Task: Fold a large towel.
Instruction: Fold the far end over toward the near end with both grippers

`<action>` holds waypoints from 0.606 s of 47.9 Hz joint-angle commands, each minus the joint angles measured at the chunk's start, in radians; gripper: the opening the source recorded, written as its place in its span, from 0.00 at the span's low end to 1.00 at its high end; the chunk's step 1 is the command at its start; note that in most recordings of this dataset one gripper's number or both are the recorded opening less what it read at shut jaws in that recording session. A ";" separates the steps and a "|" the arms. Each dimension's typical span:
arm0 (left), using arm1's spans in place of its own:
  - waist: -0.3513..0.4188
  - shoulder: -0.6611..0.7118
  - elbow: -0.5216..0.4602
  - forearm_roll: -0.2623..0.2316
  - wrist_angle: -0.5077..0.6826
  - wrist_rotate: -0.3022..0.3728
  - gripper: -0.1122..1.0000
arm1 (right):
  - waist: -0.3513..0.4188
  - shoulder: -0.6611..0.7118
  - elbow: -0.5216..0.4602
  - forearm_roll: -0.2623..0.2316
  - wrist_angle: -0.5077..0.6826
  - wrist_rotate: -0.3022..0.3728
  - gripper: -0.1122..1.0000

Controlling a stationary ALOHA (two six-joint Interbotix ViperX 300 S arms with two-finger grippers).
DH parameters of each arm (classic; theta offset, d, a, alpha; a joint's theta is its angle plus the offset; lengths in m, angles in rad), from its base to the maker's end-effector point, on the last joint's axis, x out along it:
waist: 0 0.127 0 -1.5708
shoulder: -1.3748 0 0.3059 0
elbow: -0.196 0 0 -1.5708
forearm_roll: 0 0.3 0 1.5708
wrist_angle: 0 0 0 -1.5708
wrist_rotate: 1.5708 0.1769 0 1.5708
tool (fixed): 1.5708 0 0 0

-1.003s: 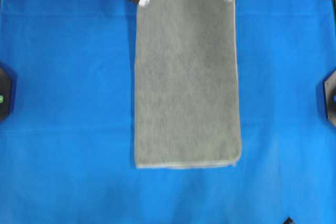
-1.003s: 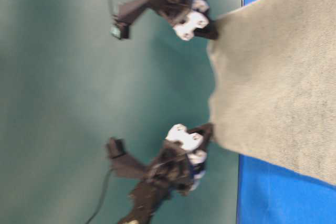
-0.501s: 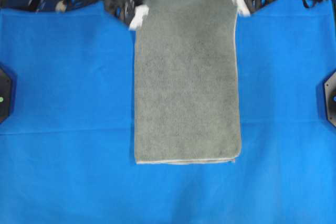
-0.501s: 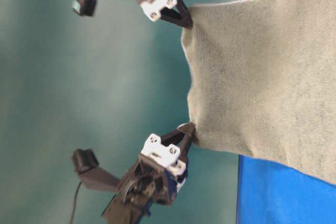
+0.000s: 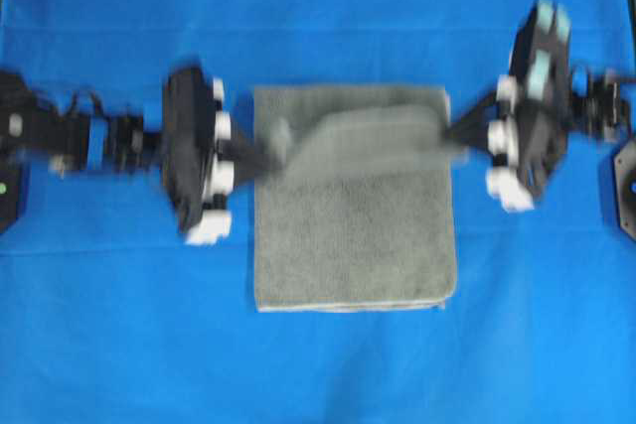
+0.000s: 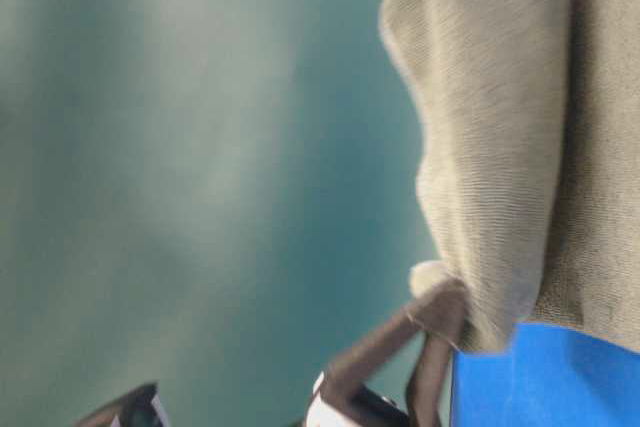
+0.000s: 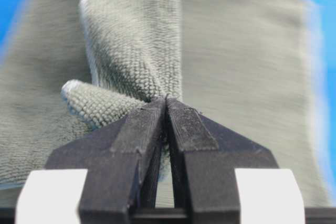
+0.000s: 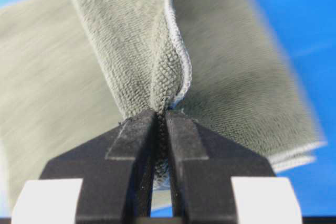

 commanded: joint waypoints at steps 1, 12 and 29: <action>-0.069 0.005 -0.002 -0.009 -0.026 0.000 0.11 | 0.078 0.025 -0.003 0.034 0.002 -0.002 0.17; -0.144 0.138 -0.011 -0.020 -0.091 -0.015 0.11 | 0.150 0.160 -0.006 0.069 -0.018 -0.002 0.17; -0.160 0.207 -0.023 -0.020 -0.104 -0.126 0.11 | 0.187 0.224 -0.008 0.094 -0.084 -0.002 0.17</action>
